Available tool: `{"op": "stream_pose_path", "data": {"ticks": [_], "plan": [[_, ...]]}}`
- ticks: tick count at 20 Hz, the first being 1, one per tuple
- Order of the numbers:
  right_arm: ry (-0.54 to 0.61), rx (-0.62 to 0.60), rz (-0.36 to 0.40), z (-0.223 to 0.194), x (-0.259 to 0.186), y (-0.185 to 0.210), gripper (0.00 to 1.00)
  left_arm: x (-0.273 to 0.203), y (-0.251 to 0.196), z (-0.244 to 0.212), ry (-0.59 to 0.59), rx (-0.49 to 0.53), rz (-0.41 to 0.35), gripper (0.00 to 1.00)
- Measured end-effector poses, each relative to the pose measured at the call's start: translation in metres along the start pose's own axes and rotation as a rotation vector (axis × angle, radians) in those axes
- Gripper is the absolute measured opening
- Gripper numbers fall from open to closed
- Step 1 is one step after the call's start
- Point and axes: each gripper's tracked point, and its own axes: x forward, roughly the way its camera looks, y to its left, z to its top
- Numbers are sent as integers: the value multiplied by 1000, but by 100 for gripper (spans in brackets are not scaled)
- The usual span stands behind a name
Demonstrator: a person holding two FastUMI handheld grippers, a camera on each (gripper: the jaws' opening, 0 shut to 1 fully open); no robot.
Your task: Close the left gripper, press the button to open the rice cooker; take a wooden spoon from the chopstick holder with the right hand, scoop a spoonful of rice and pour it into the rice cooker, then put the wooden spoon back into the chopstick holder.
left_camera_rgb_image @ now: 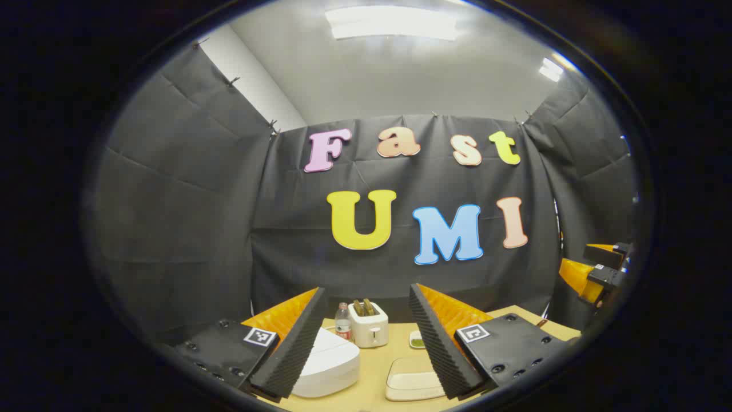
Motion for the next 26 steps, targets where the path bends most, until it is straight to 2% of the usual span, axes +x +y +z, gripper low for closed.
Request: {"op": "stream_pose_path", "data": {"ticks": [6,12,26], "plan": [[-4,24,-18,4,-8,-3,96,-2,2,3,-25,32,0,99],[17,35,-11,-2,-13,-1,96,-6,10,4,-33,8,25,99],[61,41,-23,-14,-16,-8,96,-5,8,4,-45,16,-1,99]]}}
